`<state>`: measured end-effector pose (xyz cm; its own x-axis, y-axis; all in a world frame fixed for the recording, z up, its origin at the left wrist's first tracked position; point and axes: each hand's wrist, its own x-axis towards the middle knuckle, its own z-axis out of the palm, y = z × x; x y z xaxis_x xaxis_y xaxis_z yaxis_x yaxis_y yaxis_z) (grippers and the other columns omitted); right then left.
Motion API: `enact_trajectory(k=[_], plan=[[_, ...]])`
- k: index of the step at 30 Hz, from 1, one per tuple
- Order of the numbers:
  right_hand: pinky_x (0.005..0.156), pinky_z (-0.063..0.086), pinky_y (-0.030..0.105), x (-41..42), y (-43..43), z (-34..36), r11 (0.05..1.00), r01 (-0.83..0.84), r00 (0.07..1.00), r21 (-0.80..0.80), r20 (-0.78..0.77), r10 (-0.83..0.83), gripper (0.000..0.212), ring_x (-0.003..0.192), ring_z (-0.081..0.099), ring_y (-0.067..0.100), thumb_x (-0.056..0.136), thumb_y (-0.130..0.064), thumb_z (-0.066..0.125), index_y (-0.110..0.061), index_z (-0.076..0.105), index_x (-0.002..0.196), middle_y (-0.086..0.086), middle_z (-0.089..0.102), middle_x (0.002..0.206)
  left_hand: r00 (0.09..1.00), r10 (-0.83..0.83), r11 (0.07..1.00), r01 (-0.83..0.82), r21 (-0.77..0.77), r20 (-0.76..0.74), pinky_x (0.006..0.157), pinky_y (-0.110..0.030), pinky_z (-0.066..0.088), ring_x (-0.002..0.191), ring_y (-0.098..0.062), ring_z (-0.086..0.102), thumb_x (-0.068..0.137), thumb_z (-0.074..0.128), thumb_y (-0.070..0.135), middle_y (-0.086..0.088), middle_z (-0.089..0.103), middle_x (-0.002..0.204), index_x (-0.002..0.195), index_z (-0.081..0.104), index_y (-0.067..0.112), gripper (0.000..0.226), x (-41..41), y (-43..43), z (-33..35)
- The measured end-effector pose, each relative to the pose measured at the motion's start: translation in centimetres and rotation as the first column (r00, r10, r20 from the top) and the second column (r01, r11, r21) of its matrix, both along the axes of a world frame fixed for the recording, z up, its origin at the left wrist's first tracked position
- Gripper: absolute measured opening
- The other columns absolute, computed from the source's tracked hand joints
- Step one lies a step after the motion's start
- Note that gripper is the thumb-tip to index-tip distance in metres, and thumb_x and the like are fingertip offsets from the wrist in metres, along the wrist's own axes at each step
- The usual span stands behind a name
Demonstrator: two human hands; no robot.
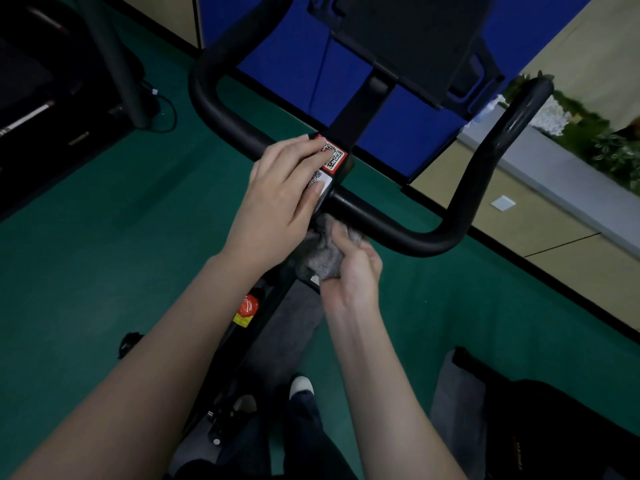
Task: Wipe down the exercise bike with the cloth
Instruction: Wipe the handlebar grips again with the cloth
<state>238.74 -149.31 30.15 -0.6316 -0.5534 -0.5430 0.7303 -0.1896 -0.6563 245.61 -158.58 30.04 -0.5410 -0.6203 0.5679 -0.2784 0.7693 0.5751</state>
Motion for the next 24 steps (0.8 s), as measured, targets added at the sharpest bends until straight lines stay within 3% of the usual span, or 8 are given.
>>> enact_trajectory(k=[2,6,11,17,21,24], plan=[[0.059,0.057,0.027,-0.8,1.1,0.1,0.997,0.071,0.997,0.022,0.000,-0.071,0.012,0.071,0.071,0.018,0.084,0.011,0.060,0.000,0.065,0.087,0.011,0.072,0.083,1.000,0.004,1.000,-0.004,-0.009,-0.008,0.106,-0.047,0.034,0.129,-0.024,0.042,0.098,0.047,0.014,-0.004,0.053,0.134,0.128,0.057,0.005,0.033,-0.1,0.0,-0.1],[0.065,0.059,0.029,-1.1,1.7,0.1,0.990,0.142,0.990,0.017,-0.028,-0.141,0.015,0.074,0.070,0.019,0.085,0.011,0.059,-0.003,0.064,0.084,0.010,0.072,0.083,1.000,0.017,1.000,-0.017,-0.014,-0.024,0.107,-0.047,0.034,0.129,-0.023,0.042,0.098,0.046,0.014,-0.004,0.053,0.134,0.128,0.057,0.006,0.032,-0.2,0.1,-0.2],[0.067,0.060,0.033,0.7,0.4,0.5,1.000,0.030,0.999,0.005,0.031,-0.030,0.013,0.080,0.071,0.023,0.086,0.008,0.061,-0.001,0.067,0.093,0.012,0.074,0.088,0.999,0.023,0.999,-0.024,-0.039,-0.022,0.107,-0.045,0.034,0.129,-0.023,0.042,0.099,0.046,0.013,-0.004,0.053,0.134,0.128,0.057,0.006,0.032,-0.1,-0.1,-0.2],[0.061,0.059,0.030,-2.0,4.6,0.9,0.984,0.176,0.984,0.023,0.006,-0.176,0.022,0.070,0.072,0.020,0.084,0.007,0.062,0.005,0.063,0.106,0.011,0.073,0.082,0.999,0.037,0.999,-0.037,-0.020,-0.008,0.107,-0.045,0.033,0.129,-0.024,0.042,0.098,0.047,0.012,-0.004,0.053,0.135,0.128,0.057,0.005,0.032,-0.2,0.2,-0.1],[0.073,0.060,0.035,-0.8,3.7,0.8,0.988,0.149,0.989,0.030,-0.028,-0.148,0.018,0.077,0.072,0.022,0.085,0.007,0.062,0.004,0.063,0.103,0.012,0.073,0.087,0.996,0.085,0.995,-0.084,-0.046,0.019,0.107,-0.043,0.032,0.129,-0.024,0.043,0.097,0.048,0.010,-0.005,0.054,0.133,0.126,0.058,0.005,0.031,-0.3,0.8,0.6],[0.083,0.057,0.042,-0.5,3.3,0.8,0.991,0.126,0.992,0.039,-0.018,-0.125,0.015,0.086,0.070,0.028,0.084,0.006,0.064,0.003,0.064,0.099,0.019,0.072,0.096,0.996,0.080,0.984,-0.072,-0.163,0.041,0.106,-0.039,0.031,0.124,-0.025,0.048,0.095,0.049,0.008,-0.007,0.060,0.125,0.119,0.062,0.003,0.028,-1.0,1.8,1.5]])
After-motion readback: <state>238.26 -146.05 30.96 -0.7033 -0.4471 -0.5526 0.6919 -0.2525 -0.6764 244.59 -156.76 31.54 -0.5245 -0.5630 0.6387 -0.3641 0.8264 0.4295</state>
